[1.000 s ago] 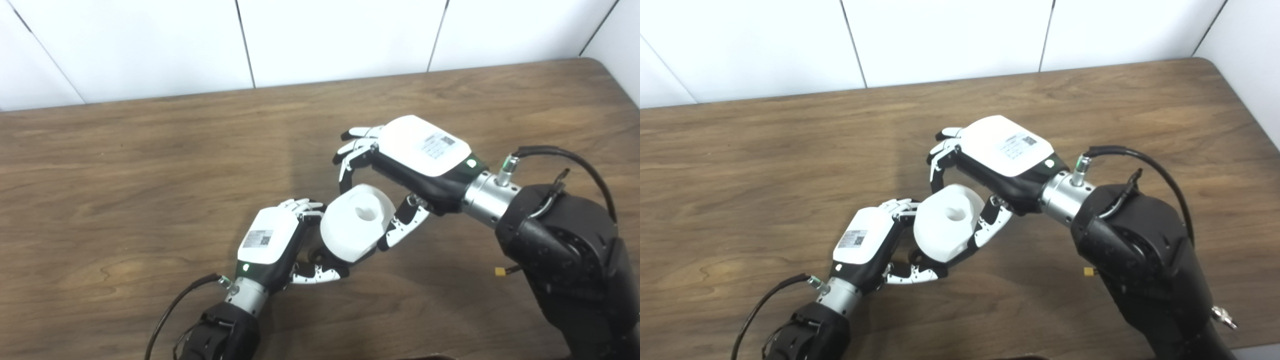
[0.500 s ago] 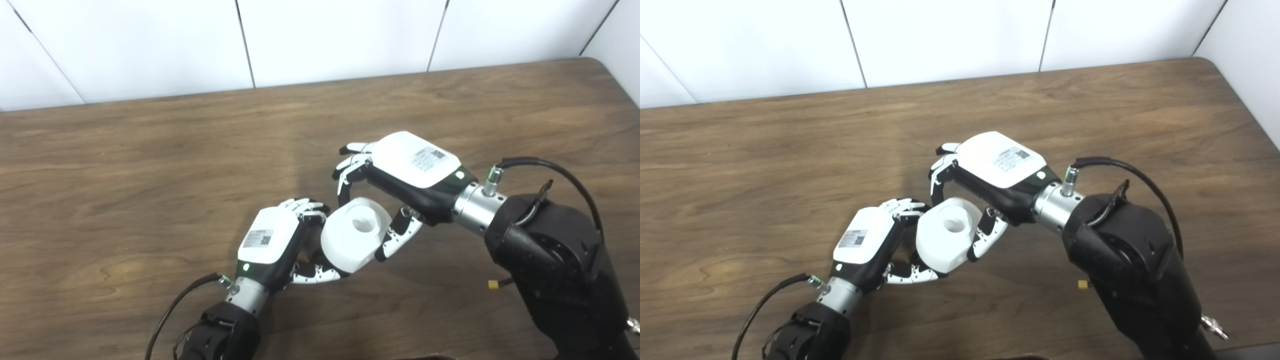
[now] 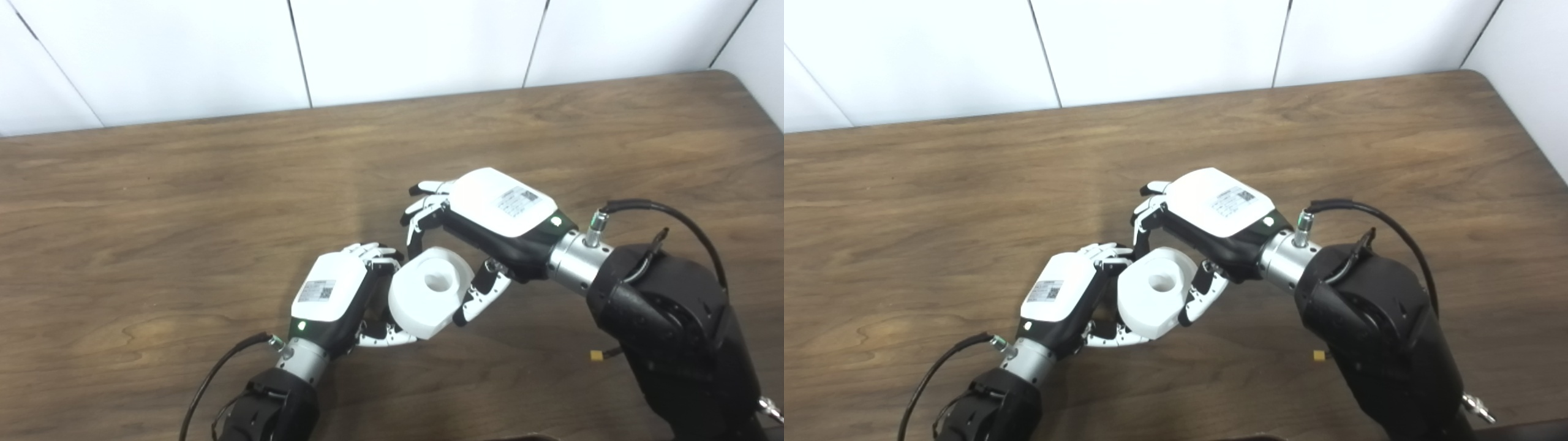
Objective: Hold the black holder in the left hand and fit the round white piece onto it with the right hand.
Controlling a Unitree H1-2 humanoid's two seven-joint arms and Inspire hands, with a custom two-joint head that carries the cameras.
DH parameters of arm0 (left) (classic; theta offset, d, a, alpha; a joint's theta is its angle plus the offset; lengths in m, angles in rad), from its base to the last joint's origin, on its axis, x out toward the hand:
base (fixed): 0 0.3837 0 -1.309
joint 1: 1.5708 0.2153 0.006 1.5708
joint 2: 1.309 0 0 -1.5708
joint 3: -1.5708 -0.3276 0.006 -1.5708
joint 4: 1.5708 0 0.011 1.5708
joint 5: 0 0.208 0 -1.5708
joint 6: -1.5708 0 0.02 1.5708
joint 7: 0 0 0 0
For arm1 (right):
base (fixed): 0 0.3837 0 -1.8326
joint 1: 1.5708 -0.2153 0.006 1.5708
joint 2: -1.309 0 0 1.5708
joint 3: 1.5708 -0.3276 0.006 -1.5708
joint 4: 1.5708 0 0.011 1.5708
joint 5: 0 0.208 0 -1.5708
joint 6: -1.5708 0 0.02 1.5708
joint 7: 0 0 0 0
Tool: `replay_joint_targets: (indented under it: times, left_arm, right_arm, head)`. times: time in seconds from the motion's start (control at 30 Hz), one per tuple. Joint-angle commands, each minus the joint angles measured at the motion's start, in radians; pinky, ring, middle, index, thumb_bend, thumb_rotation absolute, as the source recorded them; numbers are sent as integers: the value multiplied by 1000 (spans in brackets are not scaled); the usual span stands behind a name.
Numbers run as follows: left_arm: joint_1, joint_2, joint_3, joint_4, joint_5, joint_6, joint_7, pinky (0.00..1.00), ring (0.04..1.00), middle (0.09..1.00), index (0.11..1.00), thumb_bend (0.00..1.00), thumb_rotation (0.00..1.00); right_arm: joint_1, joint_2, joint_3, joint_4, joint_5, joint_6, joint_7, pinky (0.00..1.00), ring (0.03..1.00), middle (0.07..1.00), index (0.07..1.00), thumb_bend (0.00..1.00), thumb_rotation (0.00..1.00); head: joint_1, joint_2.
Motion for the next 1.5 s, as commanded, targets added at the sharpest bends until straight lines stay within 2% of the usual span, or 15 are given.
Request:
replay_joint_targets:
  times: [0.0,1.1,1.47]
  left_arm:
    - [18,5,-7,10,5,34,-51,849,853,791,490,510,54]
    - [19,12,-10,4,3,27,-43,847,849,789,490,510,54]
    - [20,12,-9,1,2,27,-44,841,847,787,490,510,53]
  right_arm:
    - [-8,8,0,-13,-12,-24,-19,864,922,796,485,517,150]
    - [-40,56,9,25,-86,-96,-25,869,927,793,485,519,141]
    - [-33,67,14,26,-89,-98,-18,848,919,793,485,520,142]
  head:
    - [-1,0]
    - [-20,3]
    - [-22,6]
